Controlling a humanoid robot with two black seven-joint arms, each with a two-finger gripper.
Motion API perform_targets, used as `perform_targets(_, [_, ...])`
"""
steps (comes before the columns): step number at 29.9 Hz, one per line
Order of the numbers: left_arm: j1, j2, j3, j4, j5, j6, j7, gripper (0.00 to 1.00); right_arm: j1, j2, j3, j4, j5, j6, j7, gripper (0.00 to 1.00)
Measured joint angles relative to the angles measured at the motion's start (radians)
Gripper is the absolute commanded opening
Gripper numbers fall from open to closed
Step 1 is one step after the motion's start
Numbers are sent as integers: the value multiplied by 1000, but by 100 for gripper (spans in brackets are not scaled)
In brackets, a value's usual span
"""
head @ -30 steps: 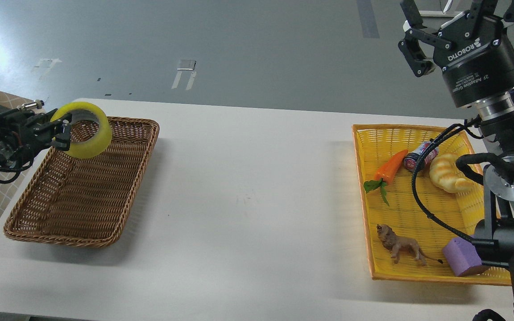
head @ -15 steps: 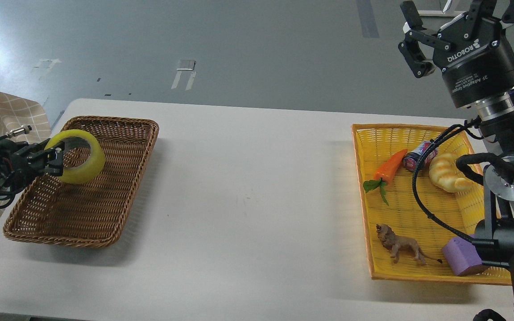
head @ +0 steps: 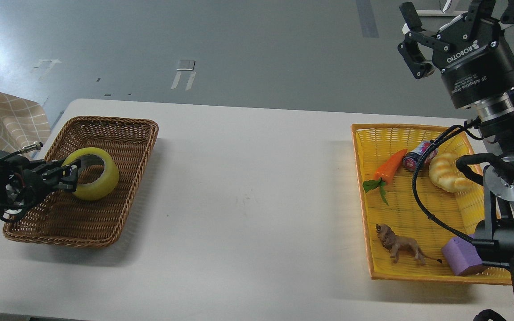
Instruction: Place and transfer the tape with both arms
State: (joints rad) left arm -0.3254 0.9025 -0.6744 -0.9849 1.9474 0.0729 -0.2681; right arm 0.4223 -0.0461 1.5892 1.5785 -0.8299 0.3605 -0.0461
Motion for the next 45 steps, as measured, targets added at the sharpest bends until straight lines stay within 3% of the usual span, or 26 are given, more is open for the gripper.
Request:
perform_targets(5, [-8, 8, 0, 10, -63, 0, -34, 97, -3, 0, -1, 0, 1, 0, 0, 100])
perform_targets(12, [-28, 8, -16, 11, -178, 0, -49, 98, -6, 0, -2, 0, 1, 0, 0, 100])
perform_targets(17, [-98, 5, -21, -8, -420, 8, -55, 98, -5, 0, -5, 0, 1, 0, 0, 100])
perform_targets(20, [-147, -2, -22, -64, -590, 8, -81, 98, -4, 0, -7, 0, -2, 3, 0, 100])
perform_targets(26, [-181, -33, -40, -288, -884, -1, -106, 98, -13, -1, -14, -7, -14, 8, 1, 100])
perform_targets(33, [-175, -289, -275, -420, -1121, -27, -109, 98, -4, 1, -19, -20, -84, 8, 2, 100])
perform_targets(38, [-167, -496, -410, -448, -1171, -162, -98, 98, 3, 6, -56, -20, -111, -1, 2, 100])
perform_targets(41, [-164, -599, -474, -470, -1245, -235, -55, 98, 10, 15, -64, -17, -112, -17, 2, 100])
perform_targets(45, [-147, -744, -527, -491, -1306, -244, 31, 98, 12, 38, -67, -7, -110, -29, 9, 100])
